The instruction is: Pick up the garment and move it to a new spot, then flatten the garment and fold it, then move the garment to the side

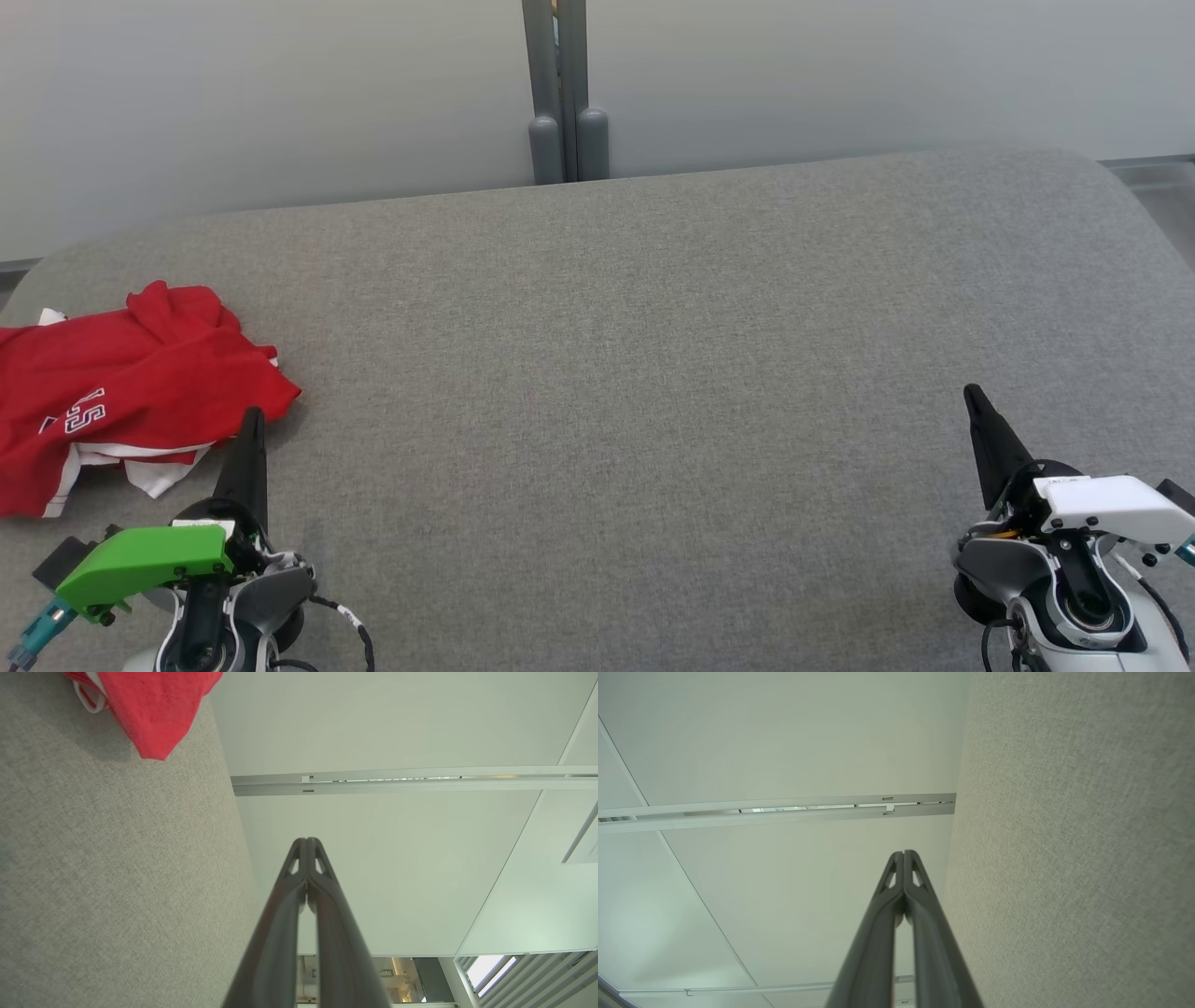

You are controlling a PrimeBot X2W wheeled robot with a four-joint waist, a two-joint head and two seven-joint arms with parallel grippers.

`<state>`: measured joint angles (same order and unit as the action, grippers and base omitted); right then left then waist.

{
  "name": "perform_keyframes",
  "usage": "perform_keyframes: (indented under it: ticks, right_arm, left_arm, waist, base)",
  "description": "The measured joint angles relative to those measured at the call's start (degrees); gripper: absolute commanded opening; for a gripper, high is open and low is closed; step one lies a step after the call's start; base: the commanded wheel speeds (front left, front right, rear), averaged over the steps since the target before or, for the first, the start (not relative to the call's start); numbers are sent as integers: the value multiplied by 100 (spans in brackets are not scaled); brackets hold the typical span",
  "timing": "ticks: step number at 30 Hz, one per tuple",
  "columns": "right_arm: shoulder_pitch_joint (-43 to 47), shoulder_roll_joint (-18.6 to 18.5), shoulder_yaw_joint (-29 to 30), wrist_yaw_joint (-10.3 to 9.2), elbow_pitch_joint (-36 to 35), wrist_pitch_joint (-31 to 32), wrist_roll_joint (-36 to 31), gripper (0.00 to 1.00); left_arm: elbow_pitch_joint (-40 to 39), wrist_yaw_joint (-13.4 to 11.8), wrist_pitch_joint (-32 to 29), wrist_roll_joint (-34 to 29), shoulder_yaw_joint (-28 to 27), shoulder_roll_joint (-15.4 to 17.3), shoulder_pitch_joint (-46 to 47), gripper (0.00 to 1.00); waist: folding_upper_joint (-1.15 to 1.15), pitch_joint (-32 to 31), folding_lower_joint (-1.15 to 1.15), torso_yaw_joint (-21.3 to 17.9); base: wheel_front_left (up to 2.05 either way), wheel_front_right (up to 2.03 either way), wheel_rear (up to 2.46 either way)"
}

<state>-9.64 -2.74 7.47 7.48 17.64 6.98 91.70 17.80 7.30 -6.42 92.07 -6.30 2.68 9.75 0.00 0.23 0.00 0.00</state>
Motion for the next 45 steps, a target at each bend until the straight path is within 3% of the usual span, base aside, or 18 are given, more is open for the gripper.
perform_keyframes:
  ticks: [32, 33, 40, 45]
  right_arm:
    - [0, 0, 0, 0, 0, 0, 0, 0]
    - [10, 5, -2, 0, 23, 0, -3, 100]
    - [243, 40, -73, -2, 185, -79, -91, 100]
    - [242, -58, -189, -2, 157, -225, -546, 100]
  left_arm:
    - [0, 0, 0, 0, -1, 0, 0, 0]
    - [21, -1, 0, 0, 2, -5, -9, 100]
    - [238, -9, 86, -56, 75, -42, -269, 100]
    - [236, -9, 232, -646, 91, -25, -269, 100]
  waist:
    - [0, 0, 0, 0]
    - [0, 0, 0, 0]
    - [0, 7, 0, -1]
    - [0, 18, 0, -3]
  base:
    - [0, 0, 0]
    - [0, 0, 0]
    - [0, 0, 0]
    - [0, 0, 0]
